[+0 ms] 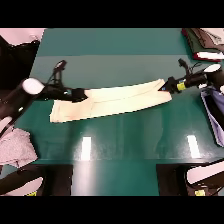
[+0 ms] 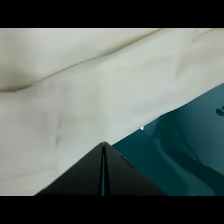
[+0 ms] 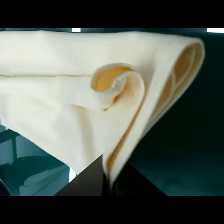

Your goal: Fold the shirts.

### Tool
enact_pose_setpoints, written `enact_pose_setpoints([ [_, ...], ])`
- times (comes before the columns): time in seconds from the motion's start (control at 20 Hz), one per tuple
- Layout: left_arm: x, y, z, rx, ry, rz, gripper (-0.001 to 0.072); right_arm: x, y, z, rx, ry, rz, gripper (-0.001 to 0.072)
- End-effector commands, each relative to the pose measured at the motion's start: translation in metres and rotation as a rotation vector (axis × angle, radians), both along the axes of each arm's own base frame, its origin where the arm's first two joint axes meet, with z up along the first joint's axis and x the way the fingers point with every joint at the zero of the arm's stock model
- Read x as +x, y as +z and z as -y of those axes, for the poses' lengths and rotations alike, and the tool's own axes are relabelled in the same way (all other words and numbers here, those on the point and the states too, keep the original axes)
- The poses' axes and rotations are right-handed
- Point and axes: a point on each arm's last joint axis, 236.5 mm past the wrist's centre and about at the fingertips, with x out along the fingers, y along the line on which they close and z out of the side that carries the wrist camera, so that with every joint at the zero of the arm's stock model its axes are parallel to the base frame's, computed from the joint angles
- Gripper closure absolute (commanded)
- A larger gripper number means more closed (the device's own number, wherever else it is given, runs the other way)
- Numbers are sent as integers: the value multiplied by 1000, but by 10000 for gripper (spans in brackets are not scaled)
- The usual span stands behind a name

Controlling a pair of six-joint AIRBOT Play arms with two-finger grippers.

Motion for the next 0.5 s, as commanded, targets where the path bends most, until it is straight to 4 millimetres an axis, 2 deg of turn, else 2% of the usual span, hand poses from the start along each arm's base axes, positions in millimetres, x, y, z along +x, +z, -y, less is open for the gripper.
enact_pose_setpoints([
  [0.0,21,-26,62,11,-112,-34,686,6,88,-32,96,67,167,701],
  [0.1,35,-48,93,18,-157,-57,686,7,134,-56,118,119,267,702],
  [0.25,48,-78,126,21,-183,-94,686,-2,181,-94,113,212,366,701],
  [0.35,52,-97,131,25,-173,-140,685,-9,203,-121,117,272,418,702],
  [0.45,56,-106,129,42,-168,-134,685,-17,219,-145,124,324,467,702],
])
